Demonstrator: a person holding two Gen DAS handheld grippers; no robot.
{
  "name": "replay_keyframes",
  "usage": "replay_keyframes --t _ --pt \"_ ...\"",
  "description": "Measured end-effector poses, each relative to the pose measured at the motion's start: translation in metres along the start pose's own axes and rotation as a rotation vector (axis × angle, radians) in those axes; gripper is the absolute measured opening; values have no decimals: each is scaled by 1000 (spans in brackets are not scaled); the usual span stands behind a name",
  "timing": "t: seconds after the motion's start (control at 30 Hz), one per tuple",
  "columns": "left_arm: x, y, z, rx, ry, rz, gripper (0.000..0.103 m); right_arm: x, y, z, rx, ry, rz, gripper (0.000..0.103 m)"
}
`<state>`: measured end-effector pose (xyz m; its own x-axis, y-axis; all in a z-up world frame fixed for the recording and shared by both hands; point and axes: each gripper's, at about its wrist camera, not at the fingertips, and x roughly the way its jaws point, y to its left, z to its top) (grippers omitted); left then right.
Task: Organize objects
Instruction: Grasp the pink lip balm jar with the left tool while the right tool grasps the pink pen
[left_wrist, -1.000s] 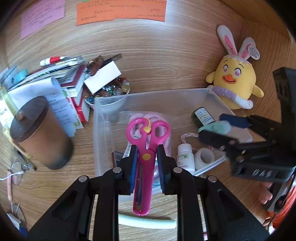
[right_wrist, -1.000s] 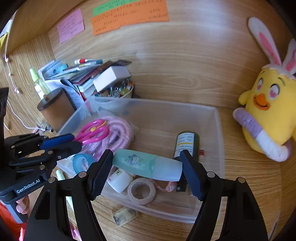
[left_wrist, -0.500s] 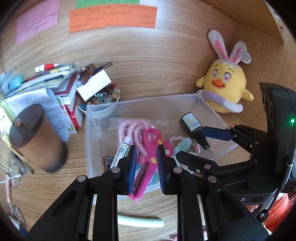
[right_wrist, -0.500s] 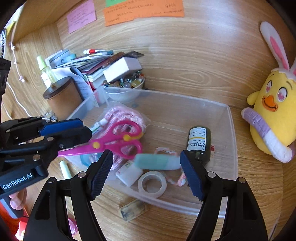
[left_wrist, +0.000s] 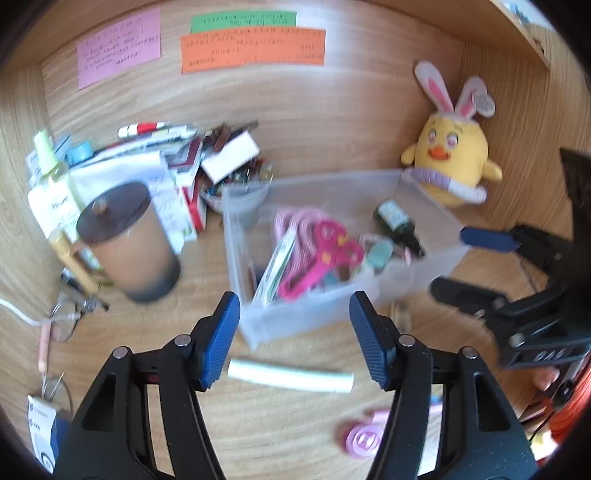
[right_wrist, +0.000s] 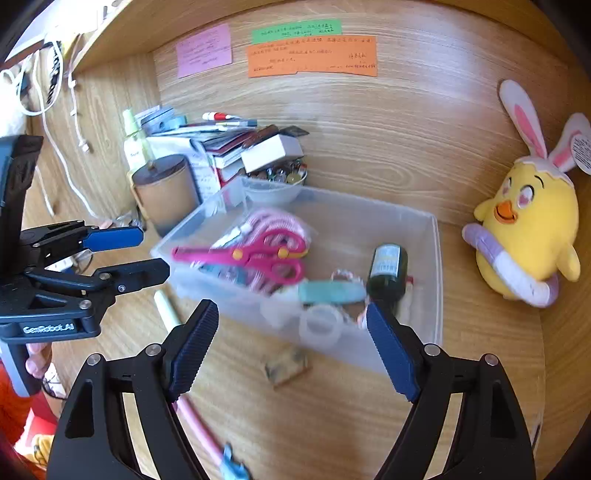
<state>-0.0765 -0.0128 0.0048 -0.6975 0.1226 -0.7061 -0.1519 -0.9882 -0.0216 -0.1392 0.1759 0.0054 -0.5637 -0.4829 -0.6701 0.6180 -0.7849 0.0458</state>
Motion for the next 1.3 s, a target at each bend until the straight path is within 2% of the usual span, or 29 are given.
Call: replay_keyframes --t 0.27,0.53,0.67,0.73,0.9,0.97,1.1,1.13,1.17,1.2,1.27,1.3 --pt "-2 1 -44 -33 68 -39 64 -3 10 -42 5 65 22 82" --pt "-5 -7 -77 -37 107 -39 66 -1 18 -92 -1 140 51 80" --pt "-8 -13 -89 -25 124 -46 68 3 21 -108 -10 182 93 59" --pt "-9 -15 -92 -22 123 -53 71 1 24 -111 -27 180 90 54" --pt "-7 -25 -101 -7 141 -78 72 -2 32 -114 -66 178 89 20" --pt "-4 -30 -103 2 154 -86 72 -4 34 -117 -80 168 62 16" --pt "2 -38 -104 20 159 -94 72 -6 32 -118 -54 157 57 16" --pt "2 -40 -104 27 147 -86 68 -7 31 -118 -49 155 59 16" --pt "2 -45 -104 50 134 -78 58 -8 31 -118 -44 152 63 16" --pt "3 -48 -105 67 129 -74 54 -9 31 -118 -38 150 64 16" --pt "5 -52 -105 86 127 -84 39 -11 30 -117 -30 142 64 16" --pt "6 -53 -105 89 128 -90 36 -13 29 -117 -26 137 63 13"
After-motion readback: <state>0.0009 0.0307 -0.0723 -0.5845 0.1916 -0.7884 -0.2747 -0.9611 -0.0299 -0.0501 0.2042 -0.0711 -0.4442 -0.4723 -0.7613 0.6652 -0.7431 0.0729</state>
